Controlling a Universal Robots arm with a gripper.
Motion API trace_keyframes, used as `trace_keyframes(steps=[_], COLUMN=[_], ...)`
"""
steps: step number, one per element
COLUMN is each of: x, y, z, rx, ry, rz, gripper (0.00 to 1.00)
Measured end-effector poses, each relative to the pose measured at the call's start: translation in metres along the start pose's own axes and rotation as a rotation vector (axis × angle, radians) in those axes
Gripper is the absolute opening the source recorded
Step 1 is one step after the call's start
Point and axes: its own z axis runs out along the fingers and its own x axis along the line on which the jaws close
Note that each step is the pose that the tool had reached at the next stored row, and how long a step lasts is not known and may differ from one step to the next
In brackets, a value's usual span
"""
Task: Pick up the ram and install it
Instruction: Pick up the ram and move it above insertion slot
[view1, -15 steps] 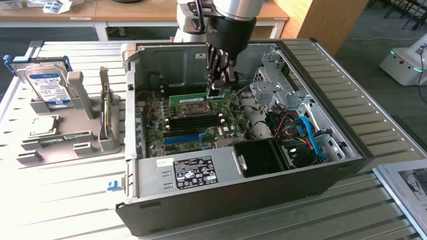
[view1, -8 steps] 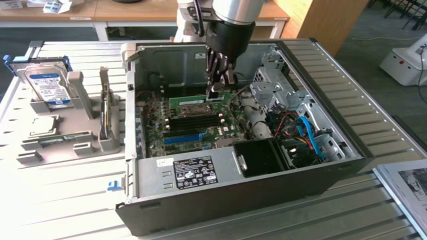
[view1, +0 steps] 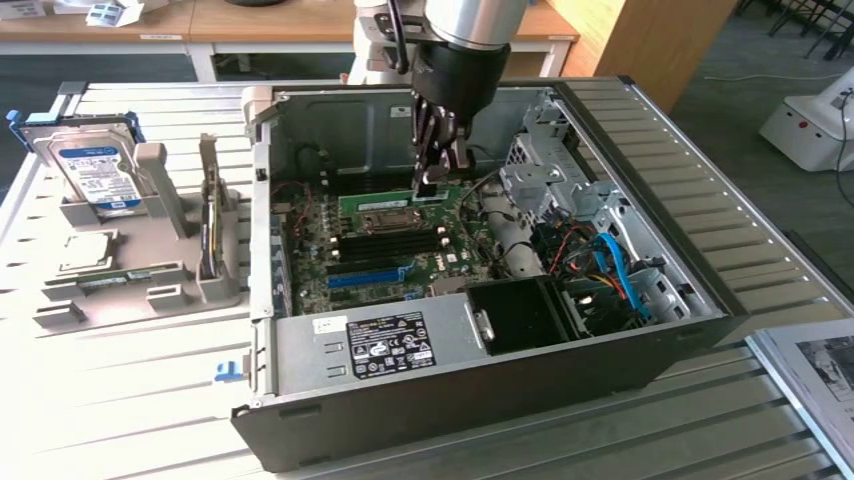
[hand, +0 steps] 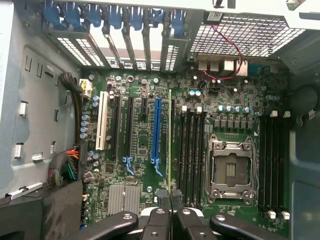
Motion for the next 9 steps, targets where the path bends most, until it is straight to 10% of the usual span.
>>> trace_keyframes(steps=[9], x=[-0.006], y=[-0.0003], z=[0.0017], rx=[-0.0001], ry=[0.0001], rz=[0.0], gripper=[0.11])
